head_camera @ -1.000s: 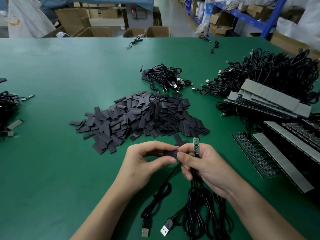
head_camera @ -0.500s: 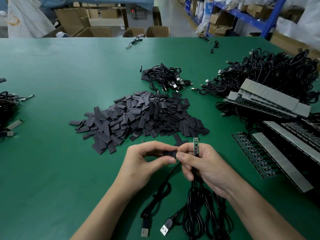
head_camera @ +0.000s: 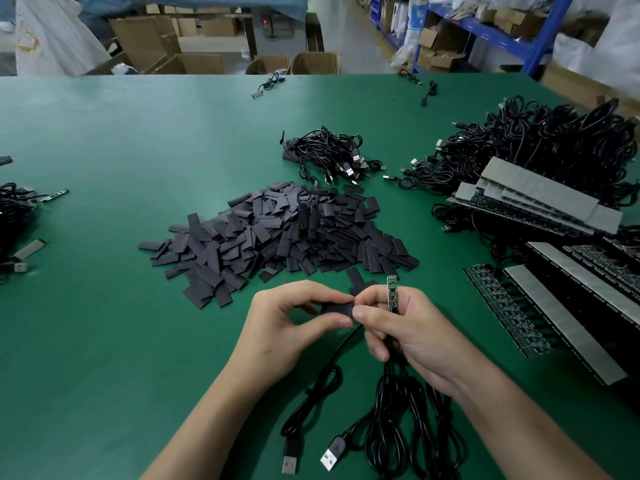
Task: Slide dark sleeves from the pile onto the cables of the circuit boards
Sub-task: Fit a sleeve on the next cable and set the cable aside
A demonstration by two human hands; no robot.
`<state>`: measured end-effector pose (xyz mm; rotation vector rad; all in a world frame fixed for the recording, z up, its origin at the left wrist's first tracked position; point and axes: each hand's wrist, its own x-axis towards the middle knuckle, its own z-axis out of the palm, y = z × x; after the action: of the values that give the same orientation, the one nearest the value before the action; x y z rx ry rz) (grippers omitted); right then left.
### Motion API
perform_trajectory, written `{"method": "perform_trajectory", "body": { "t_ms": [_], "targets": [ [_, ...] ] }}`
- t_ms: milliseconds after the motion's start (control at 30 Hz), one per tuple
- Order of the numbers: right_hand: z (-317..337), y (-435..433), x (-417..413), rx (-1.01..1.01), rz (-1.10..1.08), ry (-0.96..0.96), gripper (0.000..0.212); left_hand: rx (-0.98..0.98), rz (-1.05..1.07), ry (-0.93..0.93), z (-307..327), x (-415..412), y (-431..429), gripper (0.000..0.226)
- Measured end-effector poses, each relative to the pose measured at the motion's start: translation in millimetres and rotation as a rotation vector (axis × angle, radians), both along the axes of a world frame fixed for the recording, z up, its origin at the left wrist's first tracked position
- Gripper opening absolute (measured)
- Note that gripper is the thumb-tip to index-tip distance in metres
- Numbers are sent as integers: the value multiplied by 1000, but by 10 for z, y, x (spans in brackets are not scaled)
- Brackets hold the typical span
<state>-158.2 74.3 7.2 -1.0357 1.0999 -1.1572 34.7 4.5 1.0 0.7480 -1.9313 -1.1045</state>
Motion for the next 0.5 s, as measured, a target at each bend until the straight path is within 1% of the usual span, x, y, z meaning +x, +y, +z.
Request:
{"method": "perform_trajectory", "body": {
  "t_ms": [300,433,500],
  "targets": [
    [-13,0,-13,19,10,-12,12,40,-14,17,-13,-4,7,19],
    [-9,-1,2,14,-4,9,9,-13,-9,-3,-25,0,4,18],
    [-7,-2,16,2,-14,35,3,-67,-5,-26,-26,6,2,17]
  ]
}}
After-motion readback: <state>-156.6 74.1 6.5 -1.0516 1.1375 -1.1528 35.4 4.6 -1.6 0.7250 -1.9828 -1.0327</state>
